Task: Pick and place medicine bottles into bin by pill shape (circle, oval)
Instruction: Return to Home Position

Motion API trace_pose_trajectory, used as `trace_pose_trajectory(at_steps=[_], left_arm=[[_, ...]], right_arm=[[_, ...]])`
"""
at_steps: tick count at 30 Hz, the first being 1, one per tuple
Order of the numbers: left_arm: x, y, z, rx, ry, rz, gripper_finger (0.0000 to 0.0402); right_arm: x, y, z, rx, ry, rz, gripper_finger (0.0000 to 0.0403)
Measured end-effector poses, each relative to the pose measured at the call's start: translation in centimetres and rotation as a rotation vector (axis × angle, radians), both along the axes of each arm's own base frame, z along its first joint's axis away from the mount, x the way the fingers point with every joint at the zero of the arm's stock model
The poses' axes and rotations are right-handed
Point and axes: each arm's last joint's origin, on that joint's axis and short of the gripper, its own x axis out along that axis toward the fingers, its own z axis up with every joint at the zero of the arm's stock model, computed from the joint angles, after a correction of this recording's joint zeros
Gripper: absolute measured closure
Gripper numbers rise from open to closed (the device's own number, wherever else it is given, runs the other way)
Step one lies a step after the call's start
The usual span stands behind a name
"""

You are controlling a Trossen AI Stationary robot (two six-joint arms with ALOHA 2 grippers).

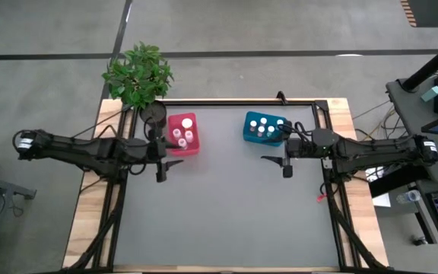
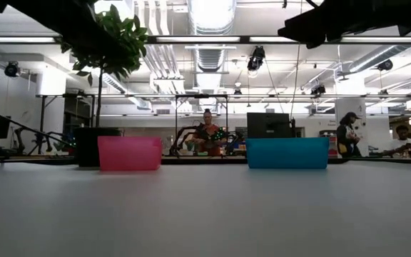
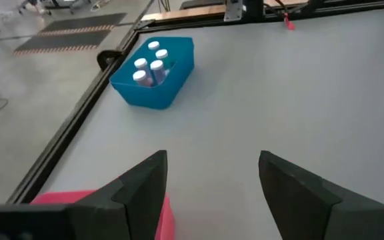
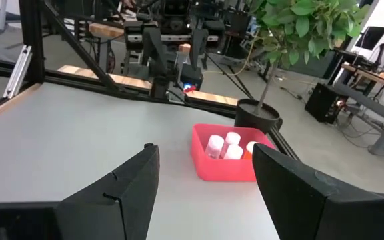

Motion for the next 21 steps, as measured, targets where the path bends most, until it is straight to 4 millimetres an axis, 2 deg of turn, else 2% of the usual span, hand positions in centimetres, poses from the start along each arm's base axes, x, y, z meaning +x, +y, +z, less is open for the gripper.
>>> trace_pose_trajectory(at_steps=[8,14,21], left_arm=[[-0.8,0.1,-1.3,0.03,-0.023,-0.017,0.0185],[-2.4,0.2,-2.3,0.029,-0.054,-0.015,0.0185],[-4.3,0.4,-2.5,0.021,-0.143,-0.01,0.0212]], right_arm=[[-0.3,0.0,-0.2,-0.011,0.0,0.001,0.0175],[-1.5,-0.2,-0.8,-0.013,-0.022,-0.017,0.0182],[-3.2,-0.6,-2.8,0.044,-0.051,-0.057,0.0197]])
